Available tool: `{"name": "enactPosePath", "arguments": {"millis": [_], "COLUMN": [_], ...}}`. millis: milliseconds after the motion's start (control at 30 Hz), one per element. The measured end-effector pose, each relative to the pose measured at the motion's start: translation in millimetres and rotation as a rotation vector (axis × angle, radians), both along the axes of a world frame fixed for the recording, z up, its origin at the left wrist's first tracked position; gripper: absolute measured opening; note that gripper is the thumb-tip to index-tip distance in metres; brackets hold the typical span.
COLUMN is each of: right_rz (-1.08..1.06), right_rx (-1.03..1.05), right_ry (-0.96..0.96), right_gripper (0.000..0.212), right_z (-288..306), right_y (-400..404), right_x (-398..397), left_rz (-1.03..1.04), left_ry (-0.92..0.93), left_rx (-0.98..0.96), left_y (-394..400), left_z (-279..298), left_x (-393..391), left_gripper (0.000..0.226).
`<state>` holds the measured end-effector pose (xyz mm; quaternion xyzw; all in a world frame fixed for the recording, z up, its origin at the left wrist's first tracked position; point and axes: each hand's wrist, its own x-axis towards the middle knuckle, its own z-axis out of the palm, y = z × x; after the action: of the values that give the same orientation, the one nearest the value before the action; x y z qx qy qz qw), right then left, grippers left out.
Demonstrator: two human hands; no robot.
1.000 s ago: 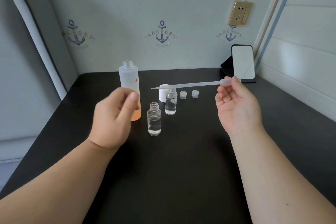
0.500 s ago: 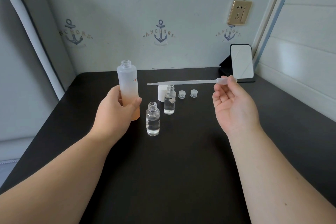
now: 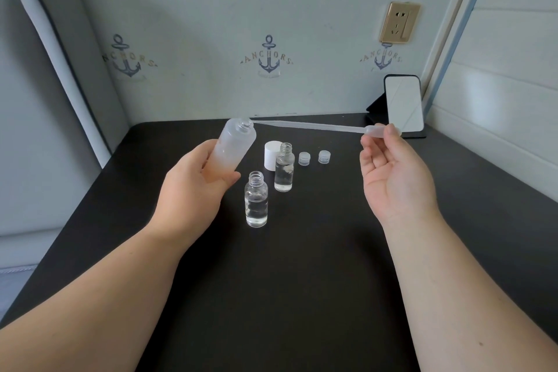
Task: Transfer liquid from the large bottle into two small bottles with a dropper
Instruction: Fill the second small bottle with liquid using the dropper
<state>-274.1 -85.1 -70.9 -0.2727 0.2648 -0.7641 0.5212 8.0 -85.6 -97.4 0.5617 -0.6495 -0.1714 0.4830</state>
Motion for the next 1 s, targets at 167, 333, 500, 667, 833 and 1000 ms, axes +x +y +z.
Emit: {"name": "enactPosePath", "arguments": {"millis": [167,333,500,667,833,1000], "right_rz": [-0.036,-0.075,-0.038,0.033,0.058,0.069], "right_rx": [-0.002,-0.032,-0.054,-0.046,-0.014,-0.012], "right_ry": [0.045,0.118,0.295,0.376,0.421,0.437], "right_gripper": [0.014,0.010,0.019,0.020,0.019,0.014], "right_z": [1,1,0,-3,-8,-11], "right_y": [0,0,1,4,5,6], "right_x": [-2,-5,2,24,41,51], "left_rz": [0.027,0.082,0.073,0.066,0.055,0.050], "left_ry": [-0.060,-0.194,-0.283,-0.321,-0.335,-0.342], "left_rx": [-0.026,-0.078,-0.151,-0.164,-0.204,-0.212], "left_y": [-2,-2,-2,-6,-5,-6], "left_z": [-1,-3,-4,-8,-8,-10], "left_x": [3,2,0,-1,-3,-5], "left_gripper": [0.025,0.037,0.048,0.046,0.045,0.047]}}
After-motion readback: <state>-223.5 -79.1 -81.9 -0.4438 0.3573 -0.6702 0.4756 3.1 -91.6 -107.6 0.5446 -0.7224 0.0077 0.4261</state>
